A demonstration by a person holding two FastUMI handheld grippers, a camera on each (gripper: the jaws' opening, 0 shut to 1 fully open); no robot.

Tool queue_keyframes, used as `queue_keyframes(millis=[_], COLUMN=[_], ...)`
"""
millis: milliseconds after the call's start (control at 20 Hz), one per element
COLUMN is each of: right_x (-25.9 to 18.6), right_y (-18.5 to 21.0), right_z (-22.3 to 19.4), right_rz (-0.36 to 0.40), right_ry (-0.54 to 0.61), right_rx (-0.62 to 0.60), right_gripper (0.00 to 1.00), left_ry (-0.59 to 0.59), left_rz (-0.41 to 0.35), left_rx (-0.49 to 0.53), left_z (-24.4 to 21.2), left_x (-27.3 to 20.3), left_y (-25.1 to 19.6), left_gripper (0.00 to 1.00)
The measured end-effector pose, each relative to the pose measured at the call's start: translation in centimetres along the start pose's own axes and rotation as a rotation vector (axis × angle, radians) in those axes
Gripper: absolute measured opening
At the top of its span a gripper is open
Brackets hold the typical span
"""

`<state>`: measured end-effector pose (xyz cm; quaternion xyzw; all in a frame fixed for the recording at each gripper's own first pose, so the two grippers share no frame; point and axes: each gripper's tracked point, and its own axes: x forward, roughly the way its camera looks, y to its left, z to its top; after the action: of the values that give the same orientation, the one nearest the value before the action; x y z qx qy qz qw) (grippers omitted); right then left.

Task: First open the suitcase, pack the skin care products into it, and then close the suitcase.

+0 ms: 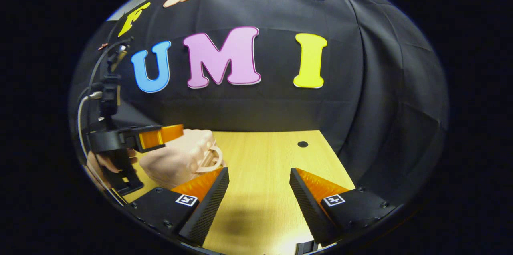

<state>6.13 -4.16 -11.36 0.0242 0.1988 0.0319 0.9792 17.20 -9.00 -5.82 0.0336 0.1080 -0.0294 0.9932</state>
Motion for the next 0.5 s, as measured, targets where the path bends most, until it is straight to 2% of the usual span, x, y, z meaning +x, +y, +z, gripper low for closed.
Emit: queue_keyframes(millis=[100, 250, 400, 500], right_x=[-1.8, -4.6, -7.1, -8.4], right_y=[1.1, 2.8, 5.2, 6.5], right_z=[1.5, 2.8, 2.7, 2.1], right_rz=[0.0, 0.006, 0.038, 0.059], right_ry=[-0.041, -0.087, -0.101, -0.107], right_rx=[0.001, 0.026, 0.054, 0.041], right_gripper=[0.97, 0.96, 0.97, 0.97], left_ry=[-0.06, -0.134, -0.139, -0.101], left_rz=[0.051, 0.06, 0.106, 0.101], left_rx=[-0.008, -0.041, -0.017, -0.036], left_z=[2.7, 3.8, 0.7, -1.6], left_x=[-4.8, -11.5, -16.2, -18.9], left_y=[1.5, 3.5, 5.3, 5.7], left_gripper=[0.96, 0.96, 0.96, 0.96])
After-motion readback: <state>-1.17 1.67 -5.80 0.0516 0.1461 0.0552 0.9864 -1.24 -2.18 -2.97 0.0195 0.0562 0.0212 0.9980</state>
